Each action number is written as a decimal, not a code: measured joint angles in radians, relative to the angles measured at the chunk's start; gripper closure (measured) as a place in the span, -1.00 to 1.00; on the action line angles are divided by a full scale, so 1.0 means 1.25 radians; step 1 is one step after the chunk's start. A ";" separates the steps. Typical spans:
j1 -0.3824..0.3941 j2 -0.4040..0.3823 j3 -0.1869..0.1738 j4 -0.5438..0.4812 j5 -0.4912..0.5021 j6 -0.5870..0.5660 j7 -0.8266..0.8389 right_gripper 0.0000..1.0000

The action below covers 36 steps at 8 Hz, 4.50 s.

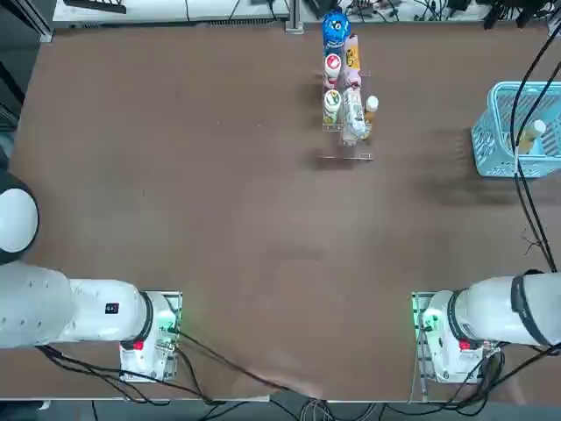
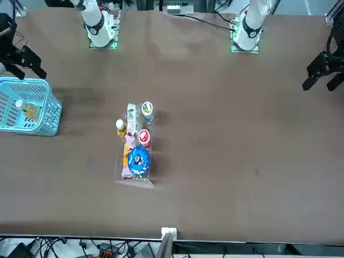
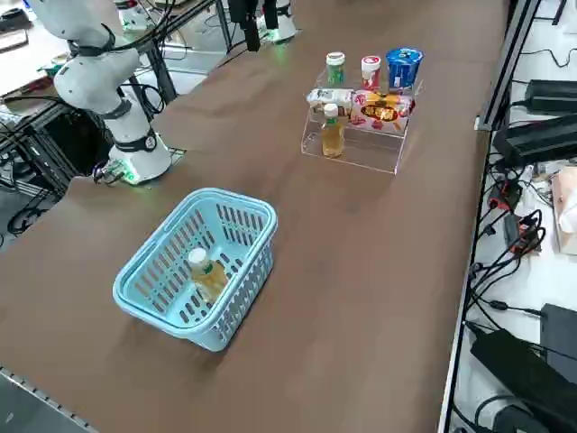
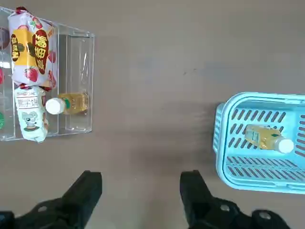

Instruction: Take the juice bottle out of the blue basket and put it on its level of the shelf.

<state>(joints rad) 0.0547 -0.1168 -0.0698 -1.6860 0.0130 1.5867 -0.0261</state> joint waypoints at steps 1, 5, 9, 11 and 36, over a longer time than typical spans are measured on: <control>0.000 0.000 0.000 0.000 0.000 -0.002 -0.003 -1.00; -0.008 0.000 -0.005 0.000 0.000 -0.003 -0.012 -1.00; -0.072 0.027 -0.019 -0.005 -0.007 -0.012 -0.067 -1.00; -0.171 0.069 -0.029 -0.006 -0.010 0.007 -0.138 -1.00; -0.420 0.288 -0.027 -0.203 -0.006 0.475 -0.424 -1.00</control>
<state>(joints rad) -0.4706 0.2426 -0.1032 -1.9394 0.0051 2.1799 -0.5560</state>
